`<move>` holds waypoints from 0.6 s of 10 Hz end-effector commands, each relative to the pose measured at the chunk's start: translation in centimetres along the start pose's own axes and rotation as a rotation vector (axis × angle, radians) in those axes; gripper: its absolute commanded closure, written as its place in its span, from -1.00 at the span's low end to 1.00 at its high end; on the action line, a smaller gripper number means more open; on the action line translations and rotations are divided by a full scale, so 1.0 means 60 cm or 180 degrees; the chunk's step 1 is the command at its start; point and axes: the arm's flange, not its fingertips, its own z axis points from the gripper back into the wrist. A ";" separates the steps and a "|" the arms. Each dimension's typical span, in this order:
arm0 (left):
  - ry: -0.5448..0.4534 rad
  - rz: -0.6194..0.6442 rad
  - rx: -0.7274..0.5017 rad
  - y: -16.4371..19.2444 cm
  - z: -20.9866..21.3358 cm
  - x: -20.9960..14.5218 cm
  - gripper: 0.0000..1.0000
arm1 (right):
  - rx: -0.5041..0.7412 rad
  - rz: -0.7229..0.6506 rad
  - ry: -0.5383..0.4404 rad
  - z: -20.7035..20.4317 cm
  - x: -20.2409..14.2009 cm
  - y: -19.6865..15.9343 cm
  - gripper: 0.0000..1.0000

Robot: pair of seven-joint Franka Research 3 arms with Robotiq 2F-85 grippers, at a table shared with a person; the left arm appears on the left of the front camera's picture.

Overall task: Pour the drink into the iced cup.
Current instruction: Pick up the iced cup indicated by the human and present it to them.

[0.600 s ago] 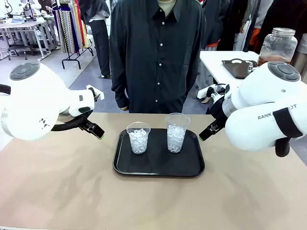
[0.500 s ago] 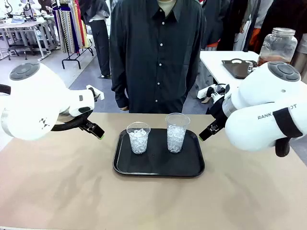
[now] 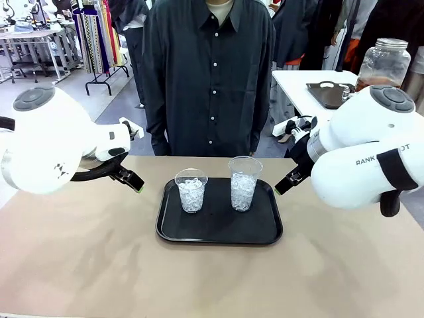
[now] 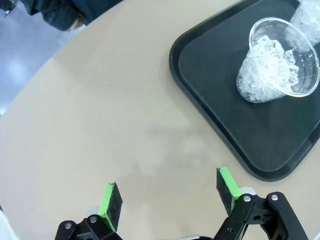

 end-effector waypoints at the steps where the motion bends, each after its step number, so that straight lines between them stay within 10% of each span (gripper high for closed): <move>1: -0.0016 -0.0031 0.0015 0.001 0.005 0.001 -1.00 | -0.0006 -0.0005 -0.0021 0.003 0.001 -0.002 -1.00; 6: 0.0000 0.0000 0.0000 0.000 0.000 0.000 -1.00 | 0.0093 -0.0007 0.0013 0.011 0.004 -0.005 -1.00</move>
